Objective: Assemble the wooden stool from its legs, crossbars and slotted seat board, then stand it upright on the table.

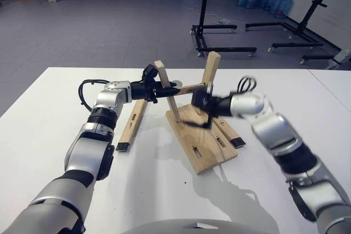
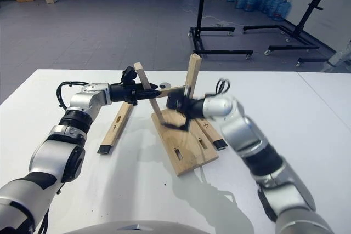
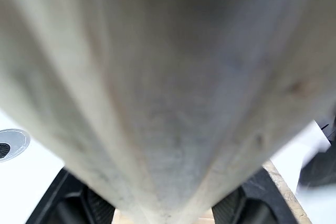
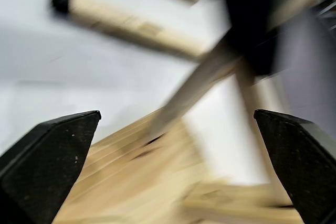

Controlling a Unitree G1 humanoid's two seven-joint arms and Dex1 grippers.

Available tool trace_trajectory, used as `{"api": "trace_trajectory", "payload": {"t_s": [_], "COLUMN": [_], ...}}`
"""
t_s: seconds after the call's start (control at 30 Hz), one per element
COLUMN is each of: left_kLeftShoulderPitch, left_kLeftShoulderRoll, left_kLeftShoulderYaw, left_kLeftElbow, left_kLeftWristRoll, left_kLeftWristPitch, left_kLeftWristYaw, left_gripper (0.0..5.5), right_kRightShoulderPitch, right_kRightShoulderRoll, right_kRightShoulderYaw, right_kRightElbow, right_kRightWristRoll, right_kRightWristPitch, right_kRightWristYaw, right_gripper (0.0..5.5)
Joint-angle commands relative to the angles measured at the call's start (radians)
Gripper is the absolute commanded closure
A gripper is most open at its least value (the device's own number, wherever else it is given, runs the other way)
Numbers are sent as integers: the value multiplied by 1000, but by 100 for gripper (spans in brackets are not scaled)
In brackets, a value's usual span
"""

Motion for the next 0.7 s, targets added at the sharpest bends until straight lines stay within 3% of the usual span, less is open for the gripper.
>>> {"api": "trace_trajectory", "payload": {"t_s": [0.03,0.17,0.37,0.7], "left_kLeftShoulderPitch": [37,36,35,78], "left_kLeftShoulderRoll": [4,0,-7,-26], "left_kLeftShoulderYaw": [-27,-27,-28,-56], "left_kLeftElbow": [20,24,37,14], "left_kLeftWristRoll": [47,48,51,60], "left_kLeftWristPitch": [20,13,1,6], "left_kLeftWristYaw": [6,10,13,5], "left_gripper": [348,348,348,348], "right_kRightShoulderPitch": [-222,-317,-284,54], "right_kRightShoulderRoll": [41,86,122,132], "right_kRightShoulderYaw": [-81,-20,111,249], "right_kRightElbow": [89,256,493,665], "right_kRightWristRoll": [-51,-227,-416,-559], "right_kRightWristPitch": [-108,-238,-410,-504], "right_kRightWristYaw": [-122,-317,-444,-501], "right_gripper": [10,10,10,10]}}
